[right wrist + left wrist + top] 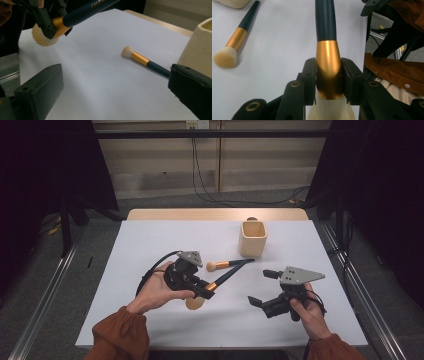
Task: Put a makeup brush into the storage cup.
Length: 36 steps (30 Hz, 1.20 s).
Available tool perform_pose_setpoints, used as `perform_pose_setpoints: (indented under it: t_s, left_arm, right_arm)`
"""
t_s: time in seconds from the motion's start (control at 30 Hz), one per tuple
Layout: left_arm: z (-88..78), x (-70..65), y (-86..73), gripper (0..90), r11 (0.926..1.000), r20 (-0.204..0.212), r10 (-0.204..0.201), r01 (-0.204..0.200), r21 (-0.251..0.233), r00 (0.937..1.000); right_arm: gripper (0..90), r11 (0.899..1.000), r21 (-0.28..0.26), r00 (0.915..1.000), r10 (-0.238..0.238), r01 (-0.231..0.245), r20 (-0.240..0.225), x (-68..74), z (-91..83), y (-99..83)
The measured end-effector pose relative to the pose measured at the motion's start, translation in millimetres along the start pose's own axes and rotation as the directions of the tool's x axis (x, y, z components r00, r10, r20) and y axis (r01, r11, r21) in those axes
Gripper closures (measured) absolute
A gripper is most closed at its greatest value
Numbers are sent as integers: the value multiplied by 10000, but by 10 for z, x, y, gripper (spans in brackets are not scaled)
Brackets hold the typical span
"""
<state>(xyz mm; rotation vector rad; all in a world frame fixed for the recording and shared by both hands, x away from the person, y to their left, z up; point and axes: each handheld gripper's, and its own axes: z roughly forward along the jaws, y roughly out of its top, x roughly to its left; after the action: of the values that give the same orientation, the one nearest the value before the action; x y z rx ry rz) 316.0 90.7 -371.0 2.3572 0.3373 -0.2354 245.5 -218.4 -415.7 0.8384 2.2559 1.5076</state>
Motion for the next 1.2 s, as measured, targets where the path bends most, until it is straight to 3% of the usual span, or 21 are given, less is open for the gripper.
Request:
perform_pose_setpoints:
  t_s: [0.1,0.17,0.37,0.57,0.7,0.77,0.87,1.03,1.13,1.2]
  left_arm:
    - [15,-6,10,668,9997,79,111,-113,218,9999]
    - [35,-18,17,668,9992,137,127,-132,388,9998]
    - [92,-52,46,668,9938,207,394,-414,1032,9990]
    - [94,-64,74,668,9883,327,637,-676,1364,9974]
    - [94,-63,82,668,9826,269,780,-814,1667,9966]
    - [91,-52,86,668,9803,283,827,-865,1776,9962]
    - [102,-55,90,668,9759,287,814,-855,2006,9963]
    - [111,-58,100,668,9699,352,805,-864,2277,9961]
    - [116,-62,118,668,9615,406,975,-1047,2540,9944]
    - [128,-71,129,668,9609,408,950,-1023,2574,9946]
  right_arm:
    - [0,9996,241,9989,147,-137,-454,-25,21,31]
    - [2,9992,374,9987,138,-119,-499,-28,36,43]
    - [7,9956,912,9975,-130,192,-691,-19,85,90]
    - [7,9846,1582,9940,-603,742,-912,-10,123,151]
    - [28,9699,2178,9922,-924,1086,-832,-9,179,233]
    - [20,9619,2429,9893,-1031,1256,-1032,-8,210,275]
    - [34,9451,2721,9809,-1537,1812,-1192,11,257,335]
    - [52,9209,3067,9655,-1946,2406,-1732,34,309,431]
    - [60,9079,3265,9588,-2080,2628,-1934,33,329,483]
    - [63,9026,3392,9579,-2062,2651,-1999,31,345,511]
